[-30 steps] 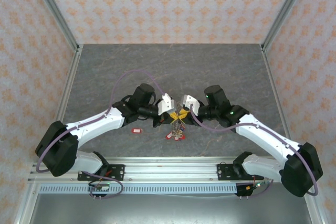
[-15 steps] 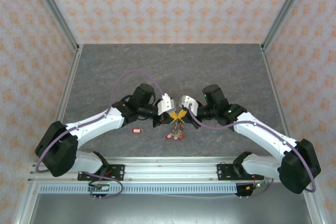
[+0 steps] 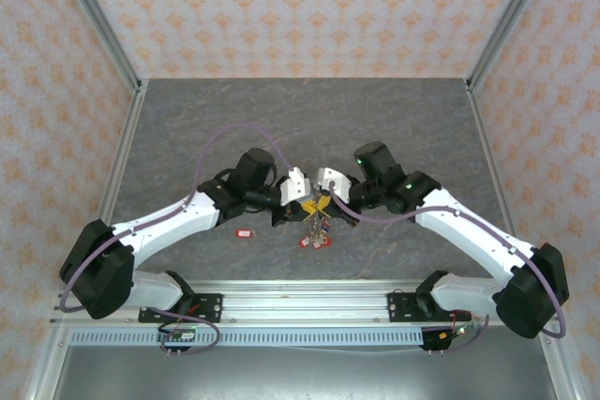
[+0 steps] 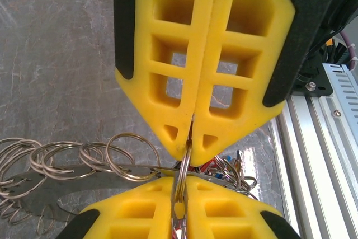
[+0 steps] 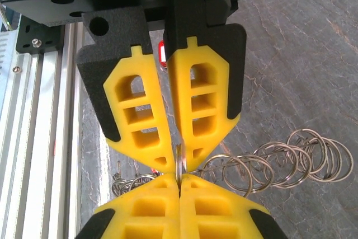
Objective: Put the keys on the keyring
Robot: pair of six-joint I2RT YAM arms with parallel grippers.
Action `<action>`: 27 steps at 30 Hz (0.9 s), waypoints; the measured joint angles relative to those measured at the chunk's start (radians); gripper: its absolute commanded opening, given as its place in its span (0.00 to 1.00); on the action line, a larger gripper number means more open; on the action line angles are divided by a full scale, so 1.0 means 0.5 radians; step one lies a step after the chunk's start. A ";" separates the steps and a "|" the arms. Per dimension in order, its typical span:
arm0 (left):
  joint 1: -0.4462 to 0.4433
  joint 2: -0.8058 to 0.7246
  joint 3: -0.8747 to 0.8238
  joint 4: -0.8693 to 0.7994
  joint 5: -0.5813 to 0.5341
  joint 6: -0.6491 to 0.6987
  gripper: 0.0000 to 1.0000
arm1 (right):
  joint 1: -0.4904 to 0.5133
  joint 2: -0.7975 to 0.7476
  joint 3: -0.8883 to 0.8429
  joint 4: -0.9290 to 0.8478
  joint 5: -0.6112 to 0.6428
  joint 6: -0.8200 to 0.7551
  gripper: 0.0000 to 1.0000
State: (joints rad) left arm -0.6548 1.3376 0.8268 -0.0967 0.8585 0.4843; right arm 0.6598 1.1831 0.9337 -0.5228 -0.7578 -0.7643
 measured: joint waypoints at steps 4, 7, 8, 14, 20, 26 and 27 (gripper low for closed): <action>0.000 0.000 0.005 0.001 0.001 -0.012 0.12 | 0.008 0.030 0.033 -0.024 0.019 -0.016 0.04; 0.000 0.000 0.005 0.008 0.002 -0.037 0.09 | 0.011 0.043 0.034 -0.022 0.021 -0.014 0.04; 0.000 0.000 0.005 0.010 0.004 -0.050 0.04 | 0.011 0.043 0.034 -0.018 0.021 -0.010 0.04; 0.000 0.000 -0.014 0.043 0.008 -0.087 0.00 | 0.011 0.042 0.032 -0.013 0.049 0.001 0.11; 0.000 -0.005 -0.069 0.137 -0.002 -0.140 0.00 | -0.015 -0.034 -0.111 0.143 0.016 0.053 0.17; 0.001 -0.005 -0.074 0.211 0.012 -0.190 0.00 | -0.101 -0.058 -0.248 0.317 -0.109 0.146 0.16; 0.000 -0.005 -0.074 0.212 0.012 -0.190 0.00 | -0.110 -0.062 -0.262 0.340 -0.127 0.163 0.14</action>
State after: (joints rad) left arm -0.6548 1.3350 0.7898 0.0093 0.8646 0.3893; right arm 0.6048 1.1522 0.8028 -0.3531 -0.8211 -0.6830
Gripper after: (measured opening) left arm 0.040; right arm 0.171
